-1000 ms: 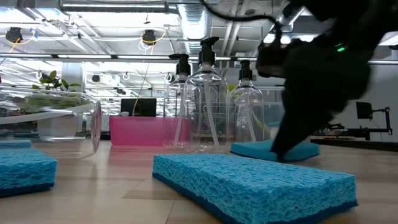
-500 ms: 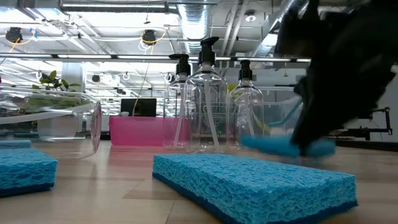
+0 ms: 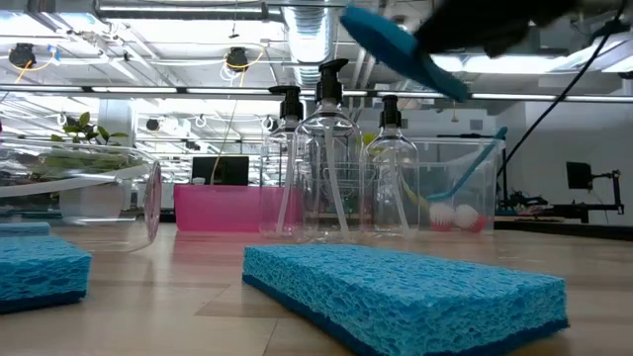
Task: Pick & Place Kitchen Sink Supplies
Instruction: Put the blue sponge into the red bin
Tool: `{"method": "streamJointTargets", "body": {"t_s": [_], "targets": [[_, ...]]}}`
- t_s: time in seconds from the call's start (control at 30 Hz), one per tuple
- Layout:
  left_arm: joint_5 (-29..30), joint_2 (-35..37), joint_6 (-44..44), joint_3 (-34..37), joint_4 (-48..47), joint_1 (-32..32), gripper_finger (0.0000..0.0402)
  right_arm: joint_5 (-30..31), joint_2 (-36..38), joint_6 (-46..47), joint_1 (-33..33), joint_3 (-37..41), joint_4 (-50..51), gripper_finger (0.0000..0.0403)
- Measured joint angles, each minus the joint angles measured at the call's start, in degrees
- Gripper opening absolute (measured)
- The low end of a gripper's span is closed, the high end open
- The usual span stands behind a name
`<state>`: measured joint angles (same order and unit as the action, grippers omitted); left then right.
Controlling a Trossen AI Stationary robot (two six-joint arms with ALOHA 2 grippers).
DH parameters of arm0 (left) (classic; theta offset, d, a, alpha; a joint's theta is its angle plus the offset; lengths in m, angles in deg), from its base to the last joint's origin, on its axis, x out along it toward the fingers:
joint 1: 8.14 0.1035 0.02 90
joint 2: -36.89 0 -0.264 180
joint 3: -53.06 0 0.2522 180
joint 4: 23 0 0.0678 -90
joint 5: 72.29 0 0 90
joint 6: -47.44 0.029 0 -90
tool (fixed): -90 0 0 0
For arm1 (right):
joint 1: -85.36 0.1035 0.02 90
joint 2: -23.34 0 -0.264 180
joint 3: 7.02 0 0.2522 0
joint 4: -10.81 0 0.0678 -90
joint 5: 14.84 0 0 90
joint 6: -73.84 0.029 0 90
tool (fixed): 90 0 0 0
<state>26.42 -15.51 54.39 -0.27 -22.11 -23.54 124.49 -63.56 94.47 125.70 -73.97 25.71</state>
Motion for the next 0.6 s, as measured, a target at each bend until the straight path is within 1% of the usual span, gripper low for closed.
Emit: {"method": "streamJointTargets", "body": {"t_s": [0.17,0.27,0.37,0.53,0.6], "targets": [[-0.04,-3.09,-2.55,0.00,0.43,0.20,0.0092,5.48,2.77,-11.76,-1.29,0.00,-4.81,0.0001],[-0.09,-5.65,-3.36,0.02,3.14,1.26,0.0092,7.15,3.85,-17.19,-2.59,0.00,-7.52,0.0001],[-0.01,-8.01,-6.32,0.02,6.38,2.90,0.0092,7.95,4.26,-19.55,-3.53,-0.04,-7.80,0.0001],[-0.15,-11.21,-12.03,0.02,8.62,6.05,0.0092,9.97,3.29,-19.73,-4.20,-0.04,-6.70,0.0001],[-1.23,-12.28,-13.74,0.02,9.99,7.18,0.0092,10.79,3.18,-20.61,-4.14,-0.04,-6.72,0.0001]]}}
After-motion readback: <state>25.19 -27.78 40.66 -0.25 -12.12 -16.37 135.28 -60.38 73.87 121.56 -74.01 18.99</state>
